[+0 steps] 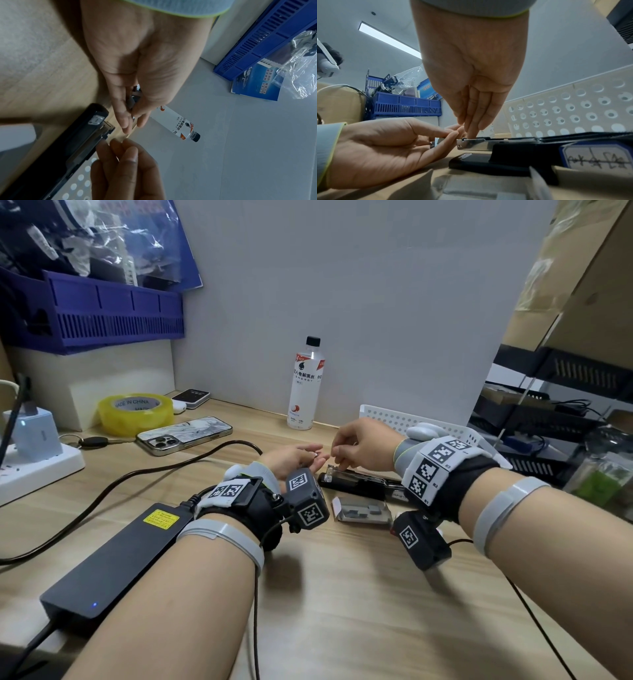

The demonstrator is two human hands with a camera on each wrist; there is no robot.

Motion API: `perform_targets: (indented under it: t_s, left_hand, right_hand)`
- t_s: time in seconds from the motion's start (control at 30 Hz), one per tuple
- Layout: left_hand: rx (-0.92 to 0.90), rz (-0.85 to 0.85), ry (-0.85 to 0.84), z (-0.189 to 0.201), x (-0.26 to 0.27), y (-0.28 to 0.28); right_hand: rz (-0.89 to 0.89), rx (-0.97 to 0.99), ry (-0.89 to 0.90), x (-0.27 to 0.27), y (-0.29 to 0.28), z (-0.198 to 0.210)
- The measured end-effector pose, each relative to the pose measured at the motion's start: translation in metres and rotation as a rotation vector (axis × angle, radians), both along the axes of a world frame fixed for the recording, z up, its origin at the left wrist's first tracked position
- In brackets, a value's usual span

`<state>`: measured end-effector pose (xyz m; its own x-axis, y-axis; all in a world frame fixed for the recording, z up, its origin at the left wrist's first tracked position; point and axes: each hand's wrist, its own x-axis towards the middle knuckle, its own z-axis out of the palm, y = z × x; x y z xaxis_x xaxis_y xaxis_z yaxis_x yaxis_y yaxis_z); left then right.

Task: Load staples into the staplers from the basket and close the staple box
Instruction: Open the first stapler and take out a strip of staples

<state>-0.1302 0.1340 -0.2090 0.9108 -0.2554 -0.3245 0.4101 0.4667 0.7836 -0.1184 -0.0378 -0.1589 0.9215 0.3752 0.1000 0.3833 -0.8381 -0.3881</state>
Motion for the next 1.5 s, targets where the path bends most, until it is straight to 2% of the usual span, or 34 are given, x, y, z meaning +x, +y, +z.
perform_targets:
  t_s: [0.2,0.33,0.4,0.5,0.63,0.9,1.03,1.3,1.5]
  left_hand:
    - [-0.079,0.068,0.013,-0.001,-0.002,0.000]
    - [-0.131,0.025,-0.021,0.004,-0.002,-0.002]
    - [-0.065,0.050,-0.084,0.009,0.001,-0.003]
    - [-0.065,-0.045,-0.056,0.014,0.000,0.000]
    - [-0.144,-0.048,0.018,0.016,-0.003,0.002]
    - [-0.169,-0.077,-0.023,0.014,-0.006,-0.001]
    - [-0.335,-0.178,0.065,0.014,-0.010,0.002]
    - [-0.325,-0.179,0.051,0.009,-0.006,0.003]
    - [-0.187,-0.189,0.024,0.013,-0.005,0.003]
  right_hand:
    - [0.015,0.148,0.066,-0.003,0.006,0.000]
    - [-0.018,-0.022,-0.162,-0.008,0.007,0.007]
    - [0.002,-0.045,-0.198,-0.011,0.009,0.010]
    - [0.021,-0.057,-0.193,-0.014,0.013,0.015]
    - [0.014,-0.088,-0.191,-0.017,0.016,0.018]
    - [0.007,-0.083,-0.138,-0.017,0.011,0.024]
    - [-0.019,-0.068,-0.137,-0.017,0.007,0.023]
    - [-0.029,-0.060,-0.123,-0.015,0.005,0.020]
    - [-0.053,-0.083,-0.109,-0.014,0.003,0.020]
